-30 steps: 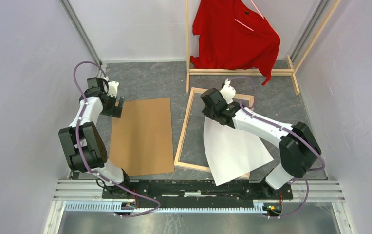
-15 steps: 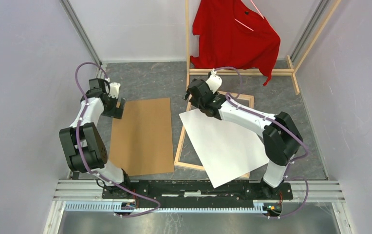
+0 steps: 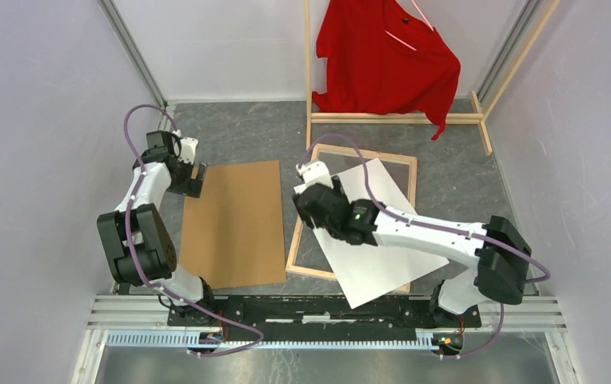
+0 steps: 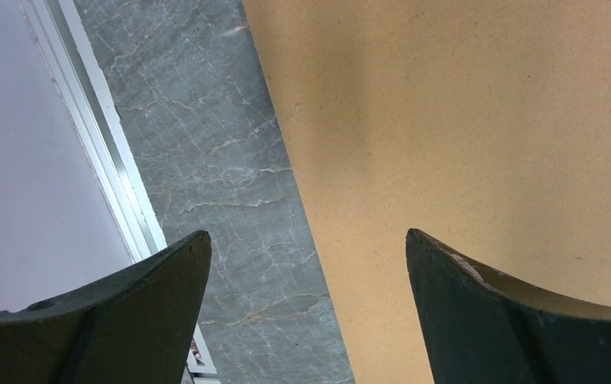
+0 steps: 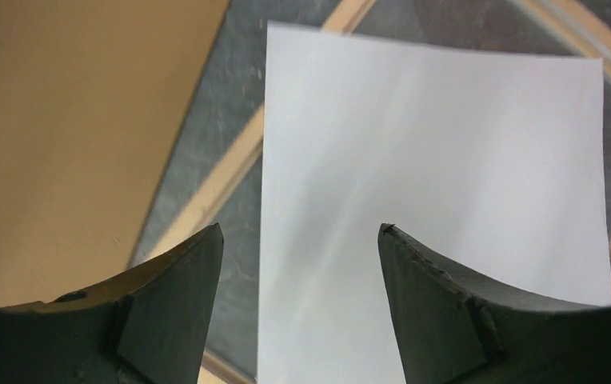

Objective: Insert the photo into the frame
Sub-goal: Turn over the photo from the photo frame.

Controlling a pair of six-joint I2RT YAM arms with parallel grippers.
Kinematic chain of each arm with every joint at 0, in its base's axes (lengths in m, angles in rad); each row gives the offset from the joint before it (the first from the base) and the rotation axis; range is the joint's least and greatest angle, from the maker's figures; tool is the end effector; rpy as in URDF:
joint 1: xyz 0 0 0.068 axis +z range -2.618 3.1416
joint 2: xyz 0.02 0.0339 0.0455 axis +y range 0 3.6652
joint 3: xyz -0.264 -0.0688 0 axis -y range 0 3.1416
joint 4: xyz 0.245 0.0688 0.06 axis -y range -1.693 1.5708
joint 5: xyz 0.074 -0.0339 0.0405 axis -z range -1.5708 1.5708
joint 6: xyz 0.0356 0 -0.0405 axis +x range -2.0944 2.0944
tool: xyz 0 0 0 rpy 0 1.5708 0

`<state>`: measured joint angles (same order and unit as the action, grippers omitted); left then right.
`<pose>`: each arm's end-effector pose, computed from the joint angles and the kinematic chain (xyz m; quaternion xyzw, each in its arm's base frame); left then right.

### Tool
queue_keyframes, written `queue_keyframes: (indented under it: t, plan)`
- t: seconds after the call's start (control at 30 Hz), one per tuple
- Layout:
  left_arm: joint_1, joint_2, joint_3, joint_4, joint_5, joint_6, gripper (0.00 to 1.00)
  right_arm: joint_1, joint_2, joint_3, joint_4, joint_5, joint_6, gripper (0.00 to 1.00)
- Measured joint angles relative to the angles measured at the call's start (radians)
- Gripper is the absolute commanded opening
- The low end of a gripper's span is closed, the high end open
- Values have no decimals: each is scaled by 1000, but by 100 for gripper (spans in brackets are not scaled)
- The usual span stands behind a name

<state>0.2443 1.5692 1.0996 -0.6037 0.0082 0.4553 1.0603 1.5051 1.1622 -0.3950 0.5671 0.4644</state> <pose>0.3082 0.0765 0.2238 0.1031 0.9637 0.0806 0.2326 0.1782 0.2791 0.2811 -0.1496 0.8726 0.0832 0.4576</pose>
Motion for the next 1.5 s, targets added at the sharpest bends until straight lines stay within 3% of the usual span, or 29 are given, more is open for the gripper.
queue_keyframes:
  t: [0.17, 0.3, 0.57, 0.87, 1.2, 1.5]
  plan:
    - [0, -14, -22, 0, -1, 0, 97, 50, 50, -63, -116, 41, -24, 80]
    - [-2, -26, -28, -1, 0, 0, 97, -55, 6, -144, -149, 25, -24, 86]
    - [-31, -37, -28, -1, 1, 0, 97, -620, -293, -364, -51, -251, -54, 95]
    - [-62, -37, -28, -1, 1, 0, 97, -1089, -308, -629, 111, -626, -51, 96]
    - [-68, -35, -28, -1, -5, 0, 97, -1194, -386, -733, 209, -838, -40, 89]
    - [-83, -34, -28, -1, -6, 0, 97, -1194, -521, -764, 101, -890, -24, 71]
